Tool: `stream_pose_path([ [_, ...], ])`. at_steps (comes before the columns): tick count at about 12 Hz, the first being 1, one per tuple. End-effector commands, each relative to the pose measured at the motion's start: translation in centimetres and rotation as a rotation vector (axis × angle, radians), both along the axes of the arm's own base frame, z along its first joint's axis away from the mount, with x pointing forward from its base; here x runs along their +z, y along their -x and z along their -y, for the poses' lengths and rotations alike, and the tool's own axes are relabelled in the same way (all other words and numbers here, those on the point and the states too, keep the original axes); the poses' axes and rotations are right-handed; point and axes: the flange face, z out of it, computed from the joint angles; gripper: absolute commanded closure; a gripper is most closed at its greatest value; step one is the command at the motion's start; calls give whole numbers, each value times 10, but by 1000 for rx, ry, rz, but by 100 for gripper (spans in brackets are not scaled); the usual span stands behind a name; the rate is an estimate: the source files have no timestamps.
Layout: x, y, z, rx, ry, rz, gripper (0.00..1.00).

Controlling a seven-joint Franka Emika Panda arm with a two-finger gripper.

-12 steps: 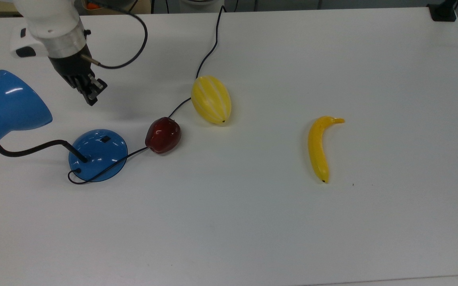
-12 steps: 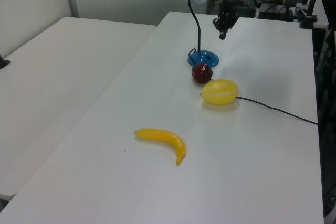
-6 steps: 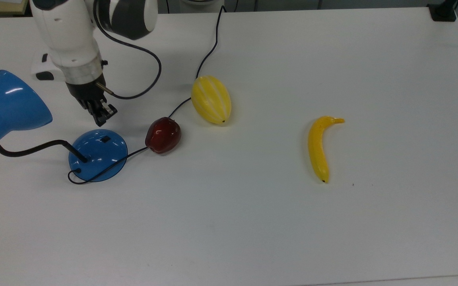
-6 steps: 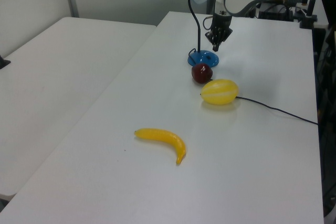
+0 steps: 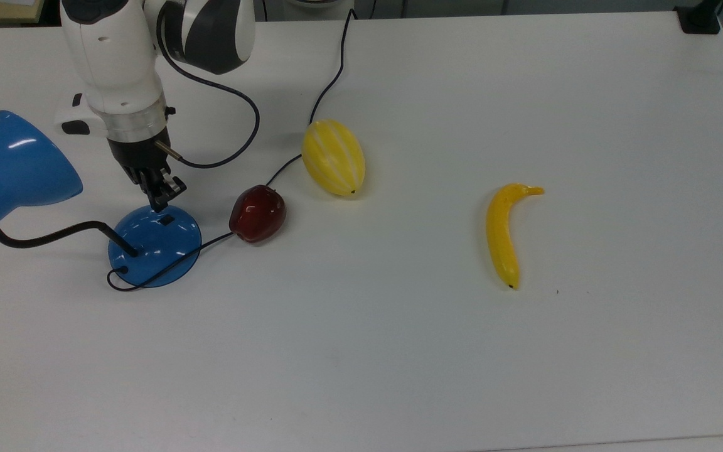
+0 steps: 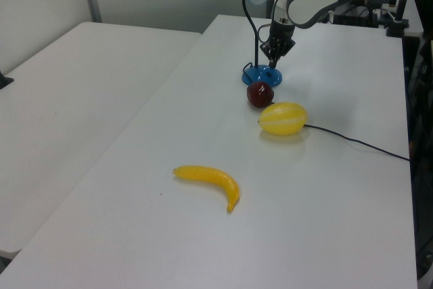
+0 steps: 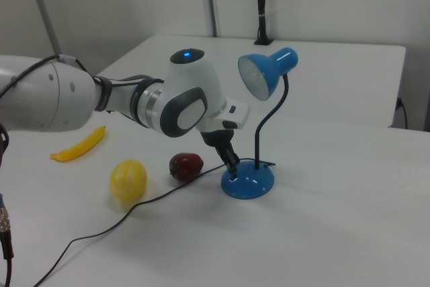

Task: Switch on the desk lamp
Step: 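Press down on the switch on the lamp base with the gripper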

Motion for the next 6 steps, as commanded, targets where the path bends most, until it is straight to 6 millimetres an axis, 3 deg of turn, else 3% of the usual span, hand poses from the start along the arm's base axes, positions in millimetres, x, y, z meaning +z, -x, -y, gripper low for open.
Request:
stream_pose_path([
  [1, -9, -2, -14, 2, 14, 12, 100],
  [6, -19, -6, -14, -14, 31, 24, 100],
])
